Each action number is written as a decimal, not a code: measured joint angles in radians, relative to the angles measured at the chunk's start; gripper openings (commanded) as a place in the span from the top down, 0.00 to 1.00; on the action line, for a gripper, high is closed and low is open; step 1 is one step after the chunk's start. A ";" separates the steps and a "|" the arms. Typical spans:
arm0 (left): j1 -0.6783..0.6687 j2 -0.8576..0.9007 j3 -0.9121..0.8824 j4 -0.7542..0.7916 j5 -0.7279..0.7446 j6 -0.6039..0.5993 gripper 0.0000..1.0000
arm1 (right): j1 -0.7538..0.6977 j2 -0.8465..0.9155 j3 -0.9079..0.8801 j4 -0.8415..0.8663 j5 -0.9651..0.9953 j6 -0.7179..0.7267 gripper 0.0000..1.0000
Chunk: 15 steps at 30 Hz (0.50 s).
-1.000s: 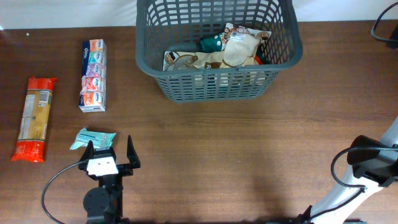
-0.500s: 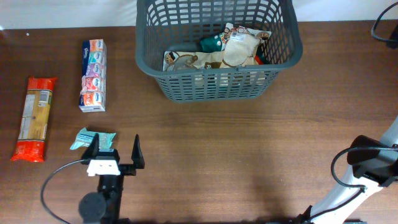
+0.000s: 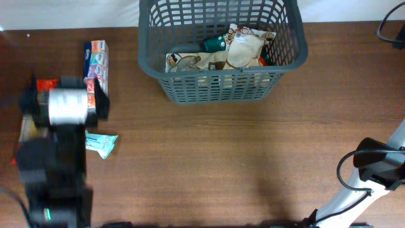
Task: Pack container
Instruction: 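Move the left gripper over the stack of Kleenex tissue packs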
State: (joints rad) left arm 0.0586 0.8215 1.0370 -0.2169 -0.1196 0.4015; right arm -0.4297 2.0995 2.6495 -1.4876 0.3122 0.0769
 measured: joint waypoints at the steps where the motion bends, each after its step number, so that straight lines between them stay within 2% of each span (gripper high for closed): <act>1: 0.000 0.077 0.052 0.002 -0.005 0.011 0.01 | 0.000 0.000 0.000 0.000 0.000 0.000 0.01; 10: 0.000 0.496 0.102 0.020 -0.014 0.043 0.01 | 0.000 0.000 0.000 0.000 0.000 0.002 0.00; 15: 0.000 0.649 0.184 -0.067 -0.118 -0.057 0.01 | 0.000 0.000 0.000 0.000 0.000 0.002 0.01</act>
State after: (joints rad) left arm 0.0582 1.4700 1.2209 -0.2840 -0.2375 0.3447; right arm -0.4297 2.0995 2.6495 -1.4879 0.3122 0.0788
